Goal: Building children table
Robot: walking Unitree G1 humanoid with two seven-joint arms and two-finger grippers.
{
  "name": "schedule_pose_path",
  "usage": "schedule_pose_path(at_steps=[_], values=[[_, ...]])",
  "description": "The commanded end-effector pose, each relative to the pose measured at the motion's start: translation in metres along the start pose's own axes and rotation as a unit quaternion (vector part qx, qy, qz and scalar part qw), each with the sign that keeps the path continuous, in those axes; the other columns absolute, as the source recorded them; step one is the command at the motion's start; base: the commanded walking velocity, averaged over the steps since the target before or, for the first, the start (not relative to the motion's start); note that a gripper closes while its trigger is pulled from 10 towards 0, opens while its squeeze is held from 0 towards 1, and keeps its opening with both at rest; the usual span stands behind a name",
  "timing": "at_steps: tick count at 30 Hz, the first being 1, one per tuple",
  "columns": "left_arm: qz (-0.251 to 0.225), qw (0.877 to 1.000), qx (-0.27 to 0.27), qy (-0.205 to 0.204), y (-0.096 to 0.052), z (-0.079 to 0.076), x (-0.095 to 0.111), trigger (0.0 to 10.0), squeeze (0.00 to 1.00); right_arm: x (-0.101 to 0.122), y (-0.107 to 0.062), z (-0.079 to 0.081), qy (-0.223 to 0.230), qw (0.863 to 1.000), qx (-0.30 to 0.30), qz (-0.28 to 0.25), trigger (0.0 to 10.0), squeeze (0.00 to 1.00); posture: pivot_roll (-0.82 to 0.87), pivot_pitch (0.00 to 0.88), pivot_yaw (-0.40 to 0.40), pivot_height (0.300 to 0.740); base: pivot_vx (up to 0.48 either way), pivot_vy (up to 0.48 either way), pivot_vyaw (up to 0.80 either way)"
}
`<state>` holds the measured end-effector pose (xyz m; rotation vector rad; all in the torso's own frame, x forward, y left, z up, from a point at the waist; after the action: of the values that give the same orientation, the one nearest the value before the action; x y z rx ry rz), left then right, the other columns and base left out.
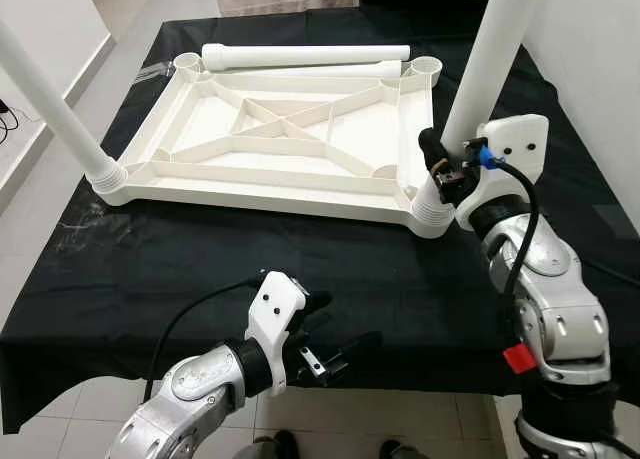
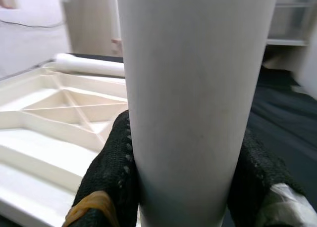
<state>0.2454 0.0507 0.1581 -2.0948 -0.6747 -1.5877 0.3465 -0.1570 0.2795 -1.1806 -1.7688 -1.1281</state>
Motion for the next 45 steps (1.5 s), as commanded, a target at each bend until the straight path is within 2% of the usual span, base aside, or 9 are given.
schedule_pose_path(at_steps=[1, 5, 6, 8, 9, 17, 25, 34, 45], values=[[0.020, 1.000, 0.001, -0.002, -0.003, -0.001, -0.012, 10.0, 0.00, -0.010, 0.003, 0.009, 0.010, 0.999, 0.030, 0.005, 0.0, 0.00, 0.01, 0.240, 0.067, 0.740, 0.000, 0.000, 0.00], [0.026, 1.000, -0.003, 0.001, -0.005, -0.005, -0.017, 10.0, 0.00, -0.011, 0.012, 0.013, 0.055, 0.996, 0.070, -0.020, 0.0, 0.00, 0.02, 0.246, 0.066, 0.740, 0.000, 0.000, 0.00], [0.024, 1.000, -0.006, 0.004, -0.007, -0.007, -0.014, 10.0, 0.00, -0.002, 0.022, 0.005, 0.063, 0.991, 0.107, -0.051, 2.9, 0.00, 0.04, 0.255, 0.063, 0.740, 0.000, 0.000, 0.00], [0.021, 1.000, -0.008, 0.006, -0.007, -0.008, -0.012, 10.0, 0.00, 0.006, 0.028, -0.003, 0.066, 0.986, 0.131, -0.074, 2.9, 0.00, 0.04, 0.255, 0.063, 0.740, 0.000, 0.000, 0.00], [0.014, 1.000, -0.009, 0.004, -0.008, -0.009, -0.009, 10.0, 0.00, 0.018, 0.033, -0.012, 0.080, 0.980, 0.152, -0.100, 10.0, 0.00, 0.04, 0.258, 0.057, 0.740, 0.000, 0.000, 0.00], [-0.031, 0.999, 0.019, 0.004, 0.000, 0.000, 0.009, 10.0, 0.00, 0.053, 0.050, -0.041, 0.060, 0.979, 0.094, -0.169, 10.0, 0.00, 0.03, 0.252, 0.034, 0.740, 0.000, 0.000, 0.00], [-0.063, 0.997, 0.046, 0.017, 0.017, 0.008, 0.019, 10.0, 0.00, 0.009, 0.065, 0.015, -0.128, 0.987, 0.046, -0.091, 10.0, 0.00, 0.03, 0.225, 0.020, 0.740, 0.000, 0.000, 0.00], [-0.076, 0.994, 0.070, 0.024, 0.015, 0.014, 0.026, 10.0, 0.00, -0.011, 0.069, 0.010, -0.230, 0.971, 0.006, -0.063, 10.0, 0.00, 0.04, 0.237, 0.005, 0.740, 0.000, 0.000, 0.00], [-0.073, 0.995, 0.069, 0.018, 0.014, 0.009, 0.021, 10.0, 0.00, -0.041, 0.060, 0.035, -0.163, 0.983, 0.084, -0.029, 10.0, 0.00, 0.03, 0.268, 0.009, 0.740, 0.000, 0.000, 0.00]])
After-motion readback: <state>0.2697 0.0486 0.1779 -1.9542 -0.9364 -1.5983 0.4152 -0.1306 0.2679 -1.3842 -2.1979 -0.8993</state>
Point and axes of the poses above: a point about 5 cm out from each wrist's last joint towards the gripper, its own y axis pointing out of the wrist towards the gripper, its own x axis along the axis of the wrist's last joint, z = x × y, the point moved 4 cm from there along y, pointing out of the wrist towards the gripper, and after that the axes turned 12 degrees about -y, right-handed, at the moved point
